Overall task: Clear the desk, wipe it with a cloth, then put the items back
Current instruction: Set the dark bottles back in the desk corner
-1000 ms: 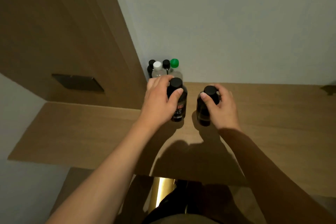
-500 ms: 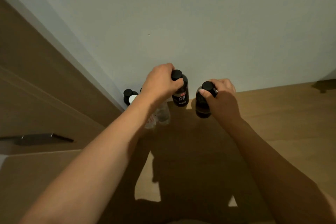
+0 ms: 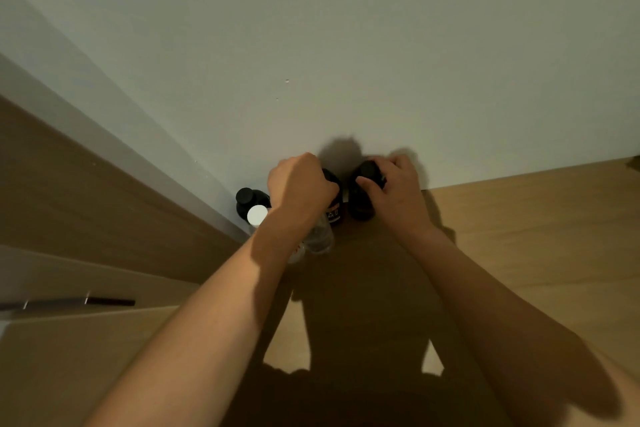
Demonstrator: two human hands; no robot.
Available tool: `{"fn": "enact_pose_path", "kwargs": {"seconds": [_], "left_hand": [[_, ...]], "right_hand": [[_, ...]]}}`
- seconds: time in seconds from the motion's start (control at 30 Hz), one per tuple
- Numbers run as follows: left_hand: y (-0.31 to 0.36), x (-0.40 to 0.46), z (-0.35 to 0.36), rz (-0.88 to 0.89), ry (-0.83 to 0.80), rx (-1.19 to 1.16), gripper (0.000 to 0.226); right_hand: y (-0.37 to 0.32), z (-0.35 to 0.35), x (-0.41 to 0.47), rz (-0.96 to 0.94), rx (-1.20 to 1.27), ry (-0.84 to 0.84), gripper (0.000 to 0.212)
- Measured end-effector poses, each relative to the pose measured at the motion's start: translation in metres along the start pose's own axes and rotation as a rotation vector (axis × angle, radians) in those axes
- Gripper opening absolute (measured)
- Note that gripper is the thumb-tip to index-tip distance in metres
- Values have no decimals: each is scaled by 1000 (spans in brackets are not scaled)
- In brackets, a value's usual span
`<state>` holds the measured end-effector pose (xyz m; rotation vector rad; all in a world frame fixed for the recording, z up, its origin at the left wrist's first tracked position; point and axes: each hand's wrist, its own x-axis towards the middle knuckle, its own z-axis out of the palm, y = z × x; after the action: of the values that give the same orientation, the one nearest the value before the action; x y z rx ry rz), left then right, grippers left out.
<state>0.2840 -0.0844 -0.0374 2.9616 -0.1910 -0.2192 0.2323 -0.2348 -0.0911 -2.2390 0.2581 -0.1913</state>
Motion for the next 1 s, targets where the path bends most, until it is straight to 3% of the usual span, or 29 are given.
{"fn": "enact_pose_path", "kwargs": {"seconds": [0.27, 0.33, 0.43, 0.6, 0.87, 1.0], "left_hand": [[1, 9, 2, -85, -76, 83, 22], [0, 12, 1, -78, -131, 52, 29], [-9, 14, -5, -42, -188, -70, 22], [-32, 8, -17, -37, -73, -260, 27], [-28, -16, -10, -63, -23, -296, 28], [-20, -22, -15, 18, 57, -305, 28]], "right_hand": [[-2, 17, 1, -21, 20, -47, 36], [0, 18, 2, -7, 27, -68, 36], [4, 20, 0, 26, 52, -91, 39], [2, 27, 0, 31, 60, -77, 37], [-1, 29, 0, 0, 60, -116, 36], [-3, 14, -4, 14, 29, -166, 49]]}}
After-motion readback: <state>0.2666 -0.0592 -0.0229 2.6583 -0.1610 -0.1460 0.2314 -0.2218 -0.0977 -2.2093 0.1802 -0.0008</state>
